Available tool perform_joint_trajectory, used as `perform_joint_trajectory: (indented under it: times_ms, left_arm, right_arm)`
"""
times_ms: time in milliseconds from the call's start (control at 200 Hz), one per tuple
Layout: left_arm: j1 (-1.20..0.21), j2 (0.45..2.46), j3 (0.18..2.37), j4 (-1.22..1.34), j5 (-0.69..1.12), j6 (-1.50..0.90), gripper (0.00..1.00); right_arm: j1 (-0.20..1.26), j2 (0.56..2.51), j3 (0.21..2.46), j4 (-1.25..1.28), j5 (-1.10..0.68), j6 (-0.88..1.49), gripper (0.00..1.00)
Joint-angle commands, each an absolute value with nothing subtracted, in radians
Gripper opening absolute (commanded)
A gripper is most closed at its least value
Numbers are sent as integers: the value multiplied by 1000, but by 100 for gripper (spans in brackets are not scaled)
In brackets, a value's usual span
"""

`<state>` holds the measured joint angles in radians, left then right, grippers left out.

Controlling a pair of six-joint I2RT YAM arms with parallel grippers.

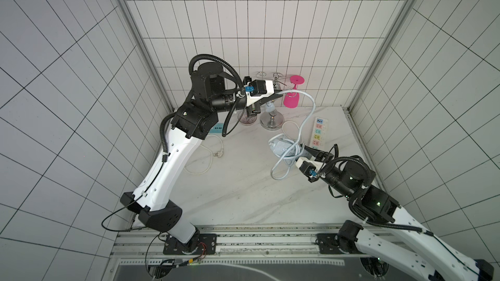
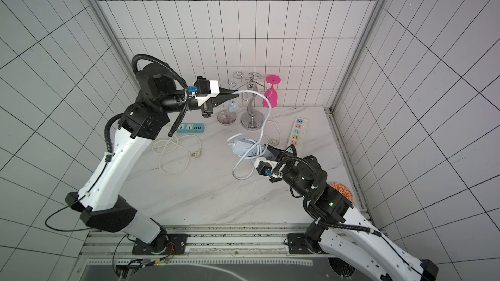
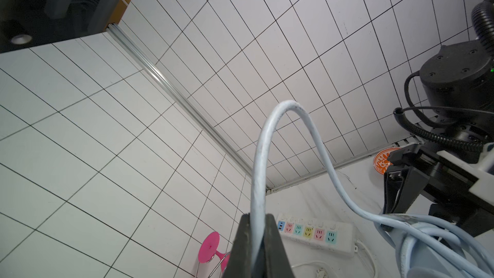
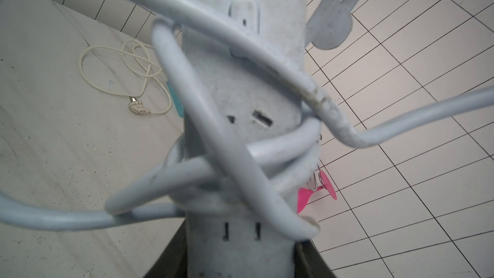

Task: Wrap the cord around the power strip
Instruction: Wrap the power cord around the power strip.

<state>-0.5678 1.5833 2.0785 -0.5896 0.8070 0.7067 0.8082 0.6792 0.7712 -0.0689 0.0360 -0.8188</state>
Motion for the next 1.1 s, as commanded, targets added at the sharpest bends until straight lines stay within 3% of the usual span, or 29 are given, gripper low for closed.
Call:
perform_joint_trajectory:
  times_ms: [0,485,700,911,1096]
  left_arm:
    - [-561,1600,1998,-577,815,712,0]
    - [-328,1363,1388,-401,777,599,0]
    - [-318,1270,1278,-484,664,625,0]
    - [-318,1103,1255,-559,633,658,0]
    - [-319,969,1302,-636,630,694,0]
  right_arm:
    - [821,681,839,131,13,-798,0]
    - [824,723,995,361,74,-836,0]
    - [824,751,986,569,292,-929,0]
    - [798,966,1108,686,603,-1106,0]
    - [740,1108,1175,695,725,-1155,0]
